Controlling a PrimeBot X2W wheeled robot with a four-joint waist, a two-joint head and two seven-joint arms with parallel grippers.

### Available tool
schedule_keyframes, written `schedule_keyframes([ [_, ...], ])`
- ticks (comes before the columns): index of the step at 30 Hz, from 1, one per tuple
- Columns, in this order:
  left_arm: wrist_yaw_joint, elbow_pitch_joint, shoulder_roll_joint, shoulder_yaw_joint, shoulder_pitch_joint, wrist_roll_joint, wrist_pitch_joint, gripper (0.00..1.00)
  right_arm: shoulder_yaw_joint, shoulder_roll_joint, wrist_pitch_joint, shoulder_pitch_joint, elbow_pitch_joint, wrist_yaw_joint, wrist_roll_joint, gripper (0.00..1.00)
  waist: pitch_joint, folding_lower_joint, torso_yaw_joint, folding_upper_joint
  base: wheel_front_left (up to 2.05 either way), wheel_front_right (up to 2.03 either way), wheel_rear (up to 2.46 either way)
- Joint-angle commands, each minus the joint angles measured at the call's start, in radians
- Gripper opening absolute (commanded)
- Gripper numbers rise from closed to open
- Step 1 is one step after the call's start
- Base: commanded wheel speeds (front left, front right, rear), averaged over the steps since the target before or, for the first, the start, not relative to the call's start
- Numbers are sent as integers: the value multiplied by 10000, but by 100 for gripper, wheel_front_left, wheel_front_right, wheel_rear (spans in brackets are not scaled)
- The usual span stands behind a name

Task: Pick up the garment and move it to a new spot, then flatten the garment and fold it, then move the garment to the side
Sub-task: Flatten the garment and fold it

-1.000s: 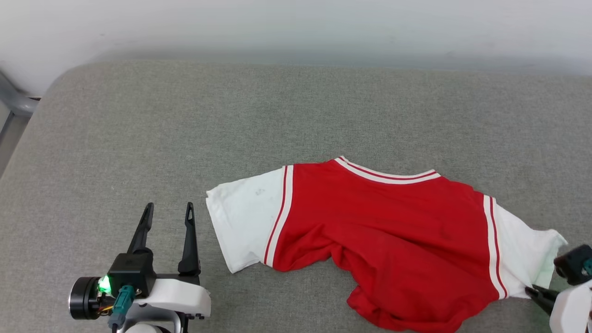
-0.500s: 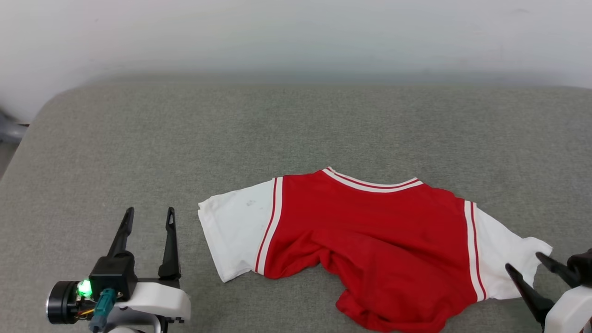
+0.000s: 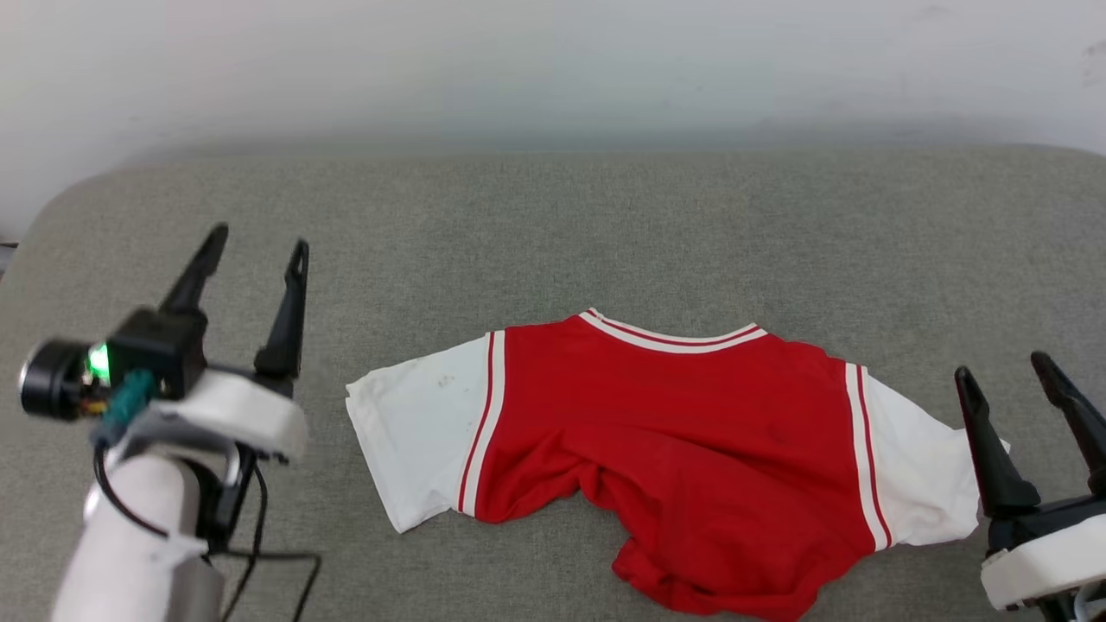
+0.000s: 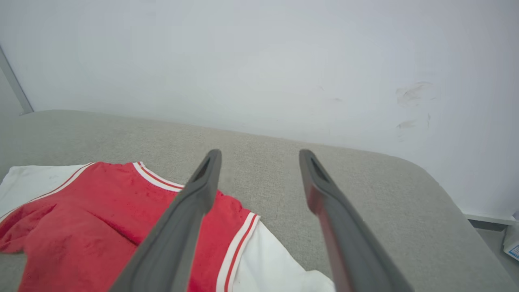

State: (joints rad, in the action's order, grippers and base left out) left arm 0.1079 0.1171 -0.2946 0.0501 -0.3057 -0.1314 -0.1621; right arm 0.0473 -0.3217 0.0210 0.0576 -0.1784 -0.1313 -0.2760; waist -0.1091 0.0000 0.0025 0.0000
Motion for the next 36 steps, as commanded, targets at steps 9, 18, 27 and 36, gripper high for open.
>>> schedule_keyframes([
  [9,216,1035,-1645,2195,-2353,-2166,4278,100,-243,1323,865,-420,170,11,839,100,-714,0,-216,0,0,0,0],
  [18,216,1589,-3009,4284,-3820,-4961,8396,100,-455,1331,1160,-848,617,11,1010,100,-1259,0,-412,0,0,0,0],
  [27,218,2558,-3626,5959,-4637,-6291,10213,100,-769,1286,1408,-1431,979,11,1026,100,-1907,0,-741,0,0,0,0],
  [36,204,3579,-3709,7464,-4540,-6666,10143,100,-809,1350,1657,-1719,1308,11,1006,100,-2298,0,-976,0,0,0,0],
])
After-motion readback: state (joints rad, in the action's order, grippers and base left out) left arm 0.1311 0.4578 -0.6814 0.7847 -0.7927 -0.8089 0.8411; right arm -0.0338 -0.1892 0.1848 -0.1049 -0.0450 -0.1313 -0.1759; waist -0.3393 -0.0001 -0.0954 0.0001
